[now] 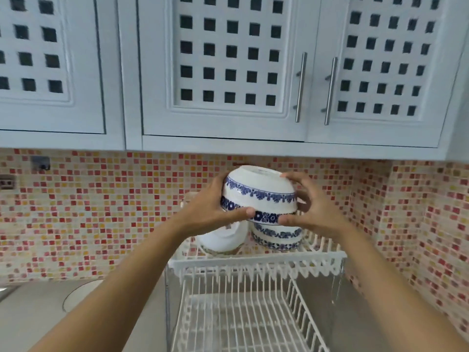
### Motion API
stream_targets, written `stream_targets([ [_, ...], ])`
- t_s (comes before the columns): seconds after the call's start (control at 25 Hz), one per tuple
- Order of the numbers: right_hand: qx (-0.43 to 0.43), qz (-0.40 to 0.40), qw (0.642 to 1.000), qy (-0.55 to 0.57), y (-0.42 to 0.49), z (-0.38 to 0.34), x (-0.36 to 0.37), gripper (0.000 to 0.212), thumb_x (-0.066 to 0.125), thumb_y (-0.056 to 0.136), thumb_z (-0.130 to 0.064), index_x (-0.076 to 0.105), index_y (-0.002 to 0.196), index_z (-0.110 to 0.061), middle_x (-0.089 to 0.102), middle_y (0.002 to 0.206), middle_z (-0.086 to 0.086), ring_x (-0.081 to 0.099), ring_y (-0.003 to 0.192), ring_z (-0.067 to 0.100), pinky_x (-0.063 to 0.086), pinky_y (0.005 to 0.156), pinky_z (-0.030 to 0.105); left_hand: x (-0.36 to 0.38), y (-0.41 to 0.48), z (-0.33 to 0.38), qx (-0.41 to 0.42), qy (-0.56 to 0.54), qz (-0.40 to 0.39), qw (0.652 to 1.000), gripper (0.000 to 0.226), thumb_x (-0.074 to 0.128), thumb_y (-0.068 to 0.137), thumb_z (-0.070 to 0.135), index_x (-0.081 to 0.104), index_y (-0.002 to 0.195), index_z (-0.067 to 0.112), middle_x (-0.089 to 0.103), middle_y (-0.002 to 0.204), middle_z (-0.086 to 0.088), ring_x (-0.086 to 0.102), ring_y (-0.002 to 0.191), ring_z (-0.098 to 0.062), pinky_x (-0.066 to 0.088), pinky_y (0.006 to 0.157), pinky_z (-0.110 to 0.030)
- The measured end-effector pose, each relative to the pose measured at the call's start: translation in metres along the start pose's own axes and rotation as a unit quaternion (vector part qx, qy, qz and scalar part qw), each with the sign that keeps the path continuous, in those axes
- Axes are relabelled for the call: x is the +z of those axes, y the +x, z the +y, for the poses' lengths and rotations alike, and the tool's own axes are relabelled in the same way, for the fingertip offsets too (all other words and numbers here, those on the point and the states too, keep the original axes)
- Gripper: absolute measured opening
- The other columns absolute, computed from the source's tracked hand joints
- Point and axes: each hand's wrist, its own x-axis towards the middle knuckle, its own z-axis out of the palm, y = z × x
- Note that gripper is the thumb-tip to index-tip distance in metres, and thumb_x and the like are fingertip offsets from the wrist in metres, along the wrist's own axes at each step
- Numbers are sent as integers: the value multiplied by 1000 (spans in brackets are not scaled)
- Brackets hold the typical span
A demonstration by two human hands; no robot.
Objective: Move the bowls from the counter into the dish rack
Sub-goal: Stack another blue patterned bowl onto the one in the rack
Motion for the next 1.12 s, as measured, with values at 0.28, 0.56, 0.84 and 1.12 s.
stream_targets([
  [0.28,66,-103,986,-116,32,80,-45,81,88,42,-51,39,105,-62,38,142,-8,44,130,19,42,107,47,56,80,-20,-81,116,-126,982,109,78,66,52,11,148,30,50,140,-6,53,111,-22,43,99,-34],
  [0.56,88,-145,974,-152,50,147,-74,85,85,40,-63,36,109,-56,43,139,-5,48,126,20,46,103,48,112,134,-32,-116,178,-166,963,103,80,63,53,19,142,23,33,148,-5,40,130,-26,39,108,-39],
  [0.84,80,-169,954,-235,55,162,-73,80,87,53,-48,32,112,-45,38,133,-11,45,117,15,45,97,39,137,146,-45,-145,211,-178,950,108,80,64,48,15,145,17,28,151,-7,38,133,-28,39,109,-43],
  [1.12,99,-206,926,-300,59,161,-62,78,84,56,-45,32,114,-39,48,109,-12,51,94,14,45,73,33,149,139,-48,-189,234,-204,932,105,79,69,44,14,144,12,33,146,-14,44,127,-33,44,104,-42],
])
